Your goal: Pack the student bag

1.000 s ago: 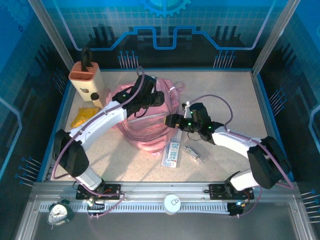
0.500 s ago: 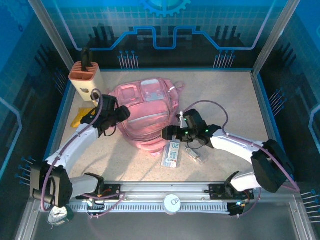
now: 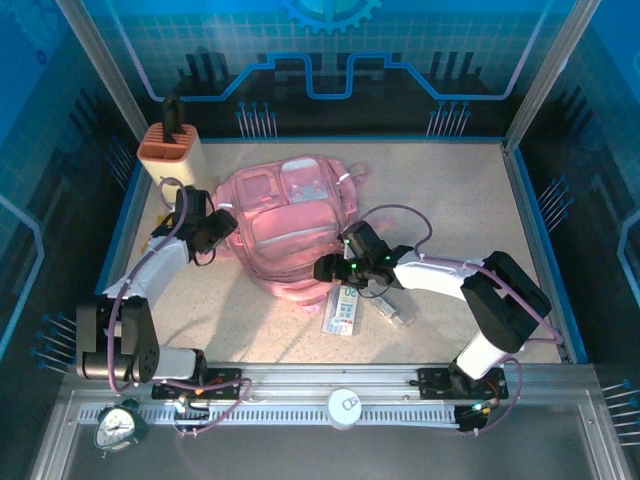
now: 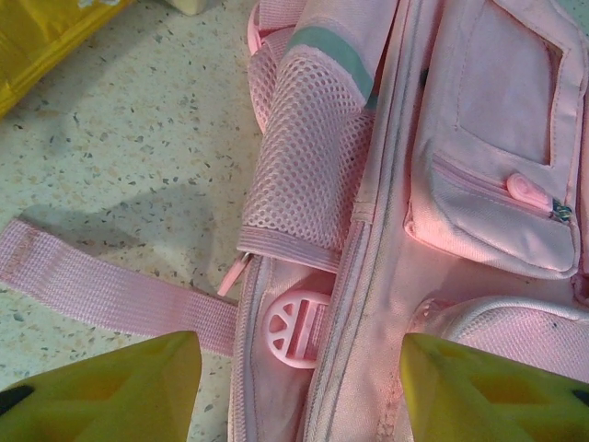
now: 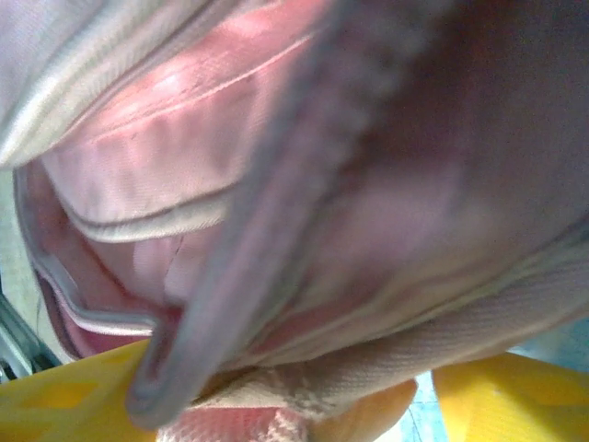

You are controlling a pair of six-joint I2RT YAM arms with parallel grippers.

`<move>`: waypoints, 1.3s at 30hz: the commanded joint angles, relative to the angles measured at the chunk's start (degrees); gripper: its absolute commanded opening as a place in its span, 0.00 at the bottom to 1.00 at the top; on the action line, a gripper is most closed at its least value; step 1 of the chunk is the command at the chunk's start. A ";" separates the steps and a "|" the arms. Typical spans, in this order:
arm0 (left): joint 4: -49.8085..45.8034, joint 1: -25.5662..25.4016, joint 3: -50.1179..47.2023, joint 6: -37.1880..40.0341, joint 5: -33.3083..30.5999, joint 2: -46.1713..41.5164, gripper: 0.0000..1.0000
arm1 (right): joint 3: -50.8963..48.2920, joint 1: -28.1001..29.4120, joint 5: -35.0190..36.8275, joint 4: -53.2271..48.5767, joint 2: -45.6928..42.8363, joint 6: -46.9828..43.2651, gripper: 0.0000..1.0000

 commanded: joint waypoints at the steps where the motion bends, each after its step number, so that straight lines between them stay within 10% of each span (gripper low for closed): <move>1: 0.35 0.78 0.20 -0.42 1.24 0.55 0.61 | 3.21 -3.42 3.83 1.20 1.37 -3.30 0.58; 7: 0.69 0.96 -0.19 -1.91 2.39 2.23 0.62 | 3.50 -12.92 2.54 -0.24 2.18 -9.84 0.34; 21: 12.93 -1.90 2.32 -10.01 8.93 16.21 0.59 | 10.62 -22.71 -2.44 -4.79 4.39 -18.59 0.32; 39: 13.11 -4.37 6.64 -10.11 11.06 18.39 0.07 | 18.08 -24.64 -4.23 -3.77 11.68 -18.38 0.44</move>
